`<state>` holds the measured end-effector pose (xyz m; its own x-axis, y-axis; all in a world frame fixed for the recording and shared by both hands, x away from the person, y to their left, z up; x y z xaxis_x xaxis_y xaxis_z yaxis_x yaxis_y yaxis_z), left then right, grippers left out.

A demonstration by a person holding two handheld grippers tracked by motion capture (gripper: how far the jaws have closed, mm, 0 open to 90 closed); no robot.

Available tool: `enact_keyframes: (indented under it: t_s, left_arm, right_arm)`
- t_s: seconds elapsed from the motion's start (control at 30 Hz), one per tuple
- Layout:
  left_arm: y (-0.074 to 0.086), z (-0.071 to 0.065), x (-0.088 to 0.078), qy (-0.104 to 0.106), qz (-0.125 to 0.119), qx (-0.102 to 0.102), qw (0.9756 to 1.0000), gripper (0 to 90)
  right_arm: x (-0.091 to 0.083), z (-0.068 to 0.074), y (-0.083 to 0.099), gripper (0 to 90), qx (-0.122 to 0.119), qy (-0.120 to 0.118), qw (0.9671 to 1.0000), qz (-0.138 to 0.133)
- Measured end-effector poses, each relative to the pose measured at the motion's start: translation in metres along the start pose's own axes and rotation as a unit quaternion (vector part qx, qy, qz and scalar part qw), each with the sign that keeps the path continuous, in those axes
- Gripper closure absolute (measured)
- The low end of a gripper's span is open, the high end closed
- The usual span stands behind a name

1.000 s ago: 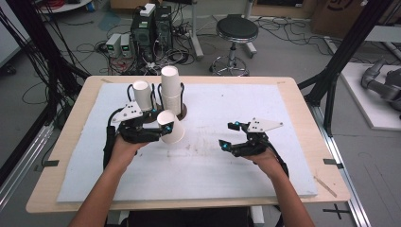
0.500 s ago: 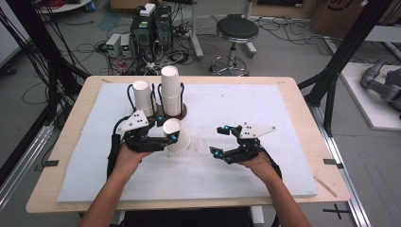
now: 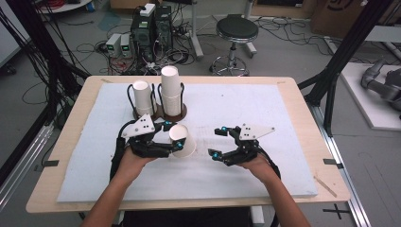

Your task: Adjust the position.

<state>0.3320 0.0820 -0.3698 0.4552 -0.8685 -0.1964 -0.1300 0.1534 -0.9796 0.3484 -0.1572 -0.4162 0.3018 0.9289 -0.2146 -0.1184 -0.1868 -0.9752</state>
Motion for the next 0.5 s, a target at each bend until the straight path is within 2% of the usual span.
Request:
enact_keyframes:
  t_s: [0.3, 0.5]
  left_arm:
    - [-0.005, -0.013, -0.001, 0.023, 0.006, 0.011, 0.9997, 35.8]
    - [-0.005, -0.018, 0.001, 0.034, 0.007, 0.008, 0.9994, 35.8]
  right_arm:
    - [0.006, 0.012, 0.0, 20.7, -0.006, -0.029, 0.9996, 0.0]
    - [0.012, 0.019, 0.0, 20.7, -0.007, -0.044, 0.999, 0.004]
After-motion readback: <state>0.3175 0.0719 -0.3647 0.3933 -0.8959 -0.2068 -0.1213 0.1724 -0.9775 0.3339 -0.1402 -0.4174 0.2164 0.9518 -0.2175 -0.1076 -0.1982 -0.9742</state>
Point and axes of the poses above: each handheld gripper's, and its own axes: x roughly forward along the jaws, y roughly out of its underside, z roughly to its left, the point moved 5 cm from there along x, roughly forward along the jaws, and after that the axes turned 3 degrees about -z, right-handed, at the moved point
